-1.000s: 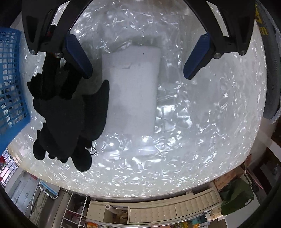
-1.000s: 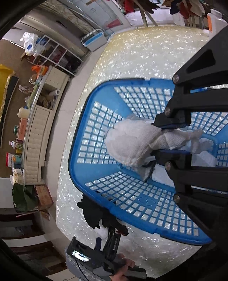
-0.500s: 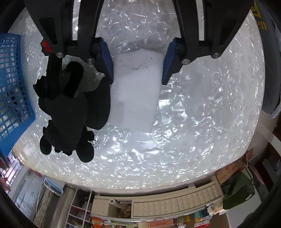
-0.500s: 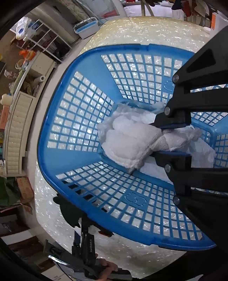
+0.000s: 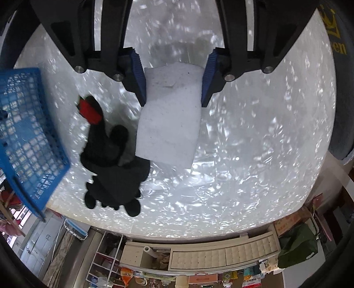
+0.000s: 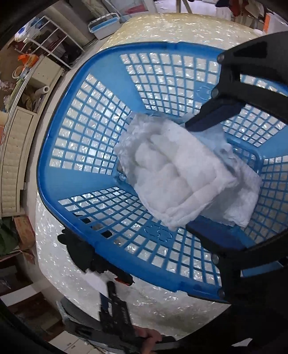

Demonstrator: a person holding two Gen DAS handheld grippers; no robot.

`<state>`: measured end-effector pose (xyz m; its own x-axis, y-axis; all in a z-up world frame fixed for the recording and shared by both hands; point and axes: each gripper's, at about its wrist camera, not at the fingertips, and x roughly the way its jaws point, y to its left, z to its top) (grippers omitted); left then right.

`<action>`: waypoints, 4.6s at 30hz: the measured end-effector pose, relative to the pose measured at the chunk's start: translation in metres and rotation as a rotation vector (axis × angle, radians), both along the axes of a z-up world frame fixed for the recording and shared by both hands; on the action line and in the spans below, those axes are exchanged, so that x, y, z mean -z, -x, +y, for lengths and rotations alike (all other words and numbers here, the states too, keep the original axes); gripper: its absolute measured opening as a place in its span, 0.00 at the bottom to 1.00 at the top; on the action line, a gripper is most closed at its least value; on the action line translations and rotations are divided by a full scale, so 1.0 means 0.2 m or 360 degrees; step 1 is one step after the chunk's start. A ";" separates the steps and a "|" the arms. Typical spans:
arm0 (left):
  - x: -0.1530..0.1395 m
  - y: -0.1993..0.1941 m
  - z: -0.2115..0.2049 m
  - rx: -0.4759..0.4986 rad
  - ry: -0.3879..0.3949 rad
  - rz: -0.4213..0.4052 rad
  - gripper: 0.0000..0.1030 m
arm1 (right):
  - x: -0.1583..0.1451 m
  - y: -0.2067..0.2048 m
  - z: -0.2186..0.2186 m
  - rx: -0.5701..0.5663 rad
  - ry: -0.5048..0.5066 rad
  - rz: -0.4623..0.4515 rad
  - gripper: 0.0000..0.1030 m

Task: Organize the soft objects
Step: 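Open the right gripper while left gripper carries the foam block toward the basket, then lower the foam block into the basket and open the left gripper, then withdraw both tools from the basket and move toward the black plush toy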

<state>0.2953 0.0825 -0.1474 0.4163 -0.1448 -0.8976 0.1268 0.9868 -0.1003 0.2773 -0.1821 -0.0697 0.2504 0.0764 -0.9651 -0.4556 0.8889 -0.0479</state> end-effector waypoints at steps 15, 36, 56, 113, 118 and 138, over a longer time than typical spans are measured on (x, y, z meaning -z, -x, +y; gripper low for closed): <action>-0.41 0.37 -0.10 0.0071 0.0141 -0.0200 0.43 | -0.22 0.23 -0.08 0.0079 -0.0088 -0.0162 1.00; -0.83 0.65 -0.54 0.0368 0.0099 -0.0428 0.43 | -0.40 0.51 -0.25 0.0222 -0.0276 -0.0477 1.00; -0.80 0.47 -1.09 0.0684 0.0044 -0.0364 0.43 | -0.27 0.47 -0.50 0.0407 -0.0385 -0.0486 1.00; -0.53 0.24 -1.37 0.0999 -0.0377 -0.0277 1.00 | -0.21 0.43 -0.61 0.0498 -0.0509 -0.0406 1.00; -0.60 0.33 -1.30 0.0953 -0.0342 -0.0329 1.00 | -0.27 0.49 -0.59 0.0509 -0.0515 -0.0444 1.00; -0.79 0.61 -0.90 0.0618 -0.0147 -0.0448 1.00 | -0.44 0.64 -0.31 0.0359 -0.0469 -0.0542 1.00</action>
<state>0.1730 -0.0973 0.0107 0.5757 -0.2628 -0.7743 0.4972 0.8642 0.0764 0.1497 -0.2446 0.0185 0.5892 0.2411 -0.7712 -0.2528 0.9615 0.1075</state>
